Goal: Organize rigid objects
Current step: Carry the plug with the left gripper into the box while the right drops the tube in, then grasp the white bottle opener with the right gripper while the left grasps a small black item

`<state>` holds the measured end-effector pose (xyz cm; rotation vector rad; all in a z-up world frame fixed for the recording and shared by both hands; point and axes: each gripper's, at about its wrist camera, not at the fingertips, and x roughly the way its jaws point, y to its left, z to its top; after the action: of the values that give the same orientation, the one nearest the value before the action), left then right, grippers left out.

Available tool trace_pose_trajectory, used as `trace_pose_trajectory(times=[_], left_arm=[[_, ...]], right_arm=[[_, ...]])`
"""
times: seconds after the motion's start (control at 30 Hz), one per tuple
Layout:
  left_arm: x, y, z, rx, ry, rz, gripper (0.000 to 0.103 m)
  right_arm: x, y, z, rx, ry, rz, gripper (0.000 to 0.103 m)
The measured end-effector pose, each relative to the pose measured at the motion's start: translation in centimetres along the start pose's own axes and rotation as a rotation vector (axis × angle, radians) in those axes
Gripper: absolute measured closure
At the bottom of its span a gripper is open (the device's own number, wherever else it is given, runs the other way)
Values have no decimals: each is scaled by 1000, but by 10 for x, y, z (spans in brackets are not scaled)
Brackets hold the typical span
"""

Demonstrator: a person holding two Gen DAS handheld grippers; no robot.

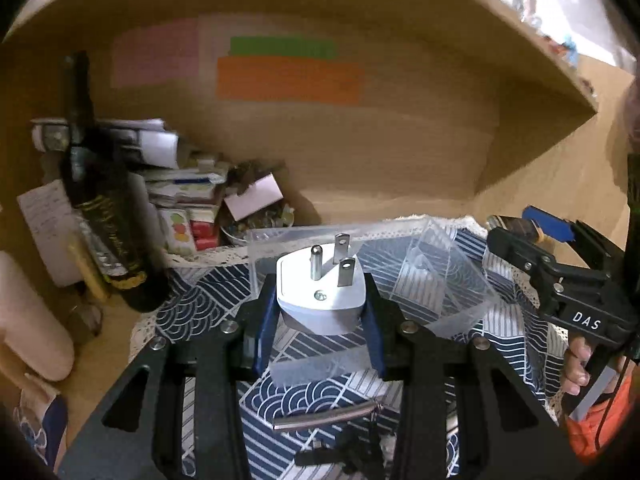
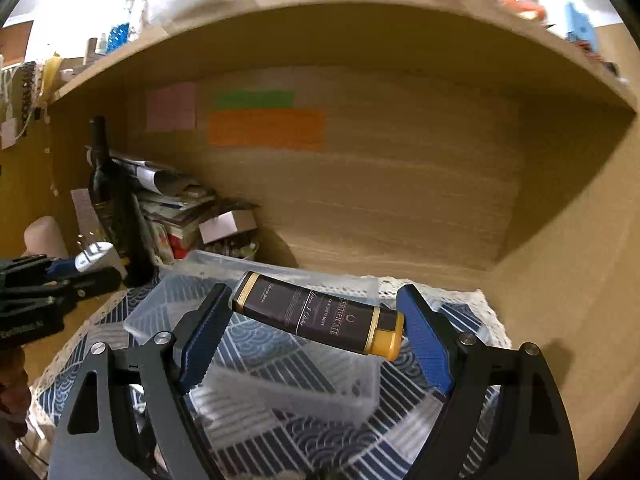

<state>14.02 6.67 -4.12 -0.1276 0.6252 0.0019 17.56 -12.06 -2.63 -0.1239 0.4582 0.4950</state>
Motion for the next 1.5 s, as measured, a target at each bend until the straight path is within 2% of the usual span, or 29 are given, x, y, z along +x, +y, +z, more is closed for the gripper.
trace_pose_trajectory(times=[0.17,0.43,0.7,0.8,0.83,0.97,1.1,1.27,1.37,1.5], left_arm=[[39,-4,0,52,79,-20,65],[88,-15,-4,108,191,-26,65],[110,-16,-9,124,235,-22,65],[113,-15,-10,120,237,-15,64],[112,-15,-10,116,237,-13,60],[99,-13,-6,97,209,-12,39],[73,-15,0,104,149,0,29],[37,-13,1,109,76,14,7],[20,-11,-7,119,56,33,5],[11,-3,-28,114,85,47,5]], right_arm=[[42,-6,-3,3,121,61,21],[96,-1,-17,-27,284,107,21],[126,1,-27,-68,367,136,21],[128,0,-29,-72,373,144,21],[128,0,-30,-74,374,140,21],[120,-1,-28,-65,359,127,20],[98,-5,-20,-42,310,133,20],[60,-4,-10,-42,232,129,17],[39,0,-11,-51,199,128,16],[21,4,-21,-42,189,133,15]])
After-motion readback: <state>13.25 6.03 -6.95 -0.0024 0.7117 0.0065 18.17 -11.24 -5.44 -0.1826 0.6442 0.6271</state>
